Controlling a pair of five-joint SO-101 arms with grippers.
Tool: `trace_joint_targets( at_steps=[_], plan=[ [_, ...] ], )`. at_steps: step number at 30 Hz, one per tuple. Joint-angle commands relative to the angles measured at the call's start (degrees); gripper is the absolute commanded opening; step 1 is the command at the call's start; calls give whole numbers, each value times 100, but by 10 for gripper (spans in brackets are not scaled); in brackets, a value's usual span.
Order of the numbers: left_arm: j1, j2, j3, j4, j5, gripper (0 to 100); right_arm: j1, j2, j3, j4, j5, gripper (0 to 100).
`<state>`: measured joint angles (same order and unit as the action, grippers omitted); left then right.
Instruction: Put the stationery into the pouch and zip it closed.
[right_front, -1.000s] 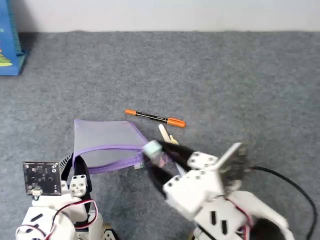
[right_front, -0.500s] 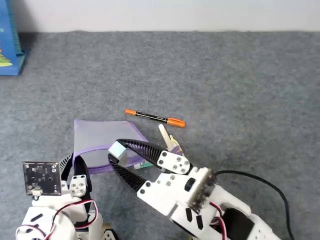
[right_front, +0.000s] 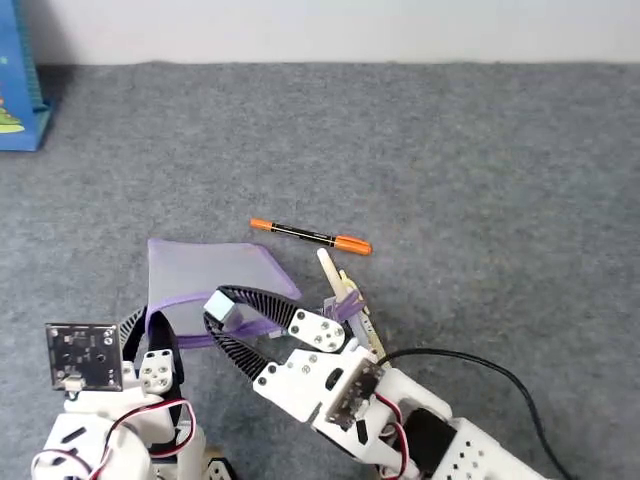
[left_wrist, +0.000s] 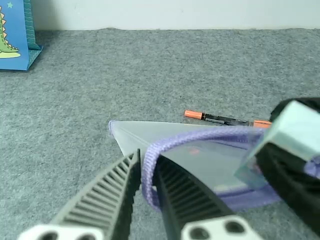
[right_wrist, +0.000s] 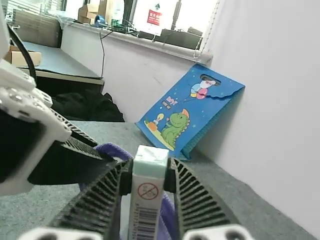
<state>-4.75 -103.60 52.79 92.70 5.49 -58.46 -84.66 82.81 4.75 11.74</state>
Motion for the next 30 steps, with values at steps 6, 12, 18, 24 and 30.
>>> trace_joint_targets(
  at_steps=[6, 12, 18, 24, 30],
  plan=[
    [-26, -62, -13, -158, 88, 12, -66, -22, 492, -699, 53, 8],
    [-26, -62, -13, -158, 88, 12, -4, -84, 932, -646, 70, 63],
    [-26, -62, -13, -158, 88, 12, 31, -92, 527, 110, 53, 143],
    [-26, -62, -13, -158, 88, 12, 31, -92, 123, 171, 53, 95],
    [-26, -62, -4, -158, 88, 12, 31, -101, -53, 462, 44, 162]
  ],
)
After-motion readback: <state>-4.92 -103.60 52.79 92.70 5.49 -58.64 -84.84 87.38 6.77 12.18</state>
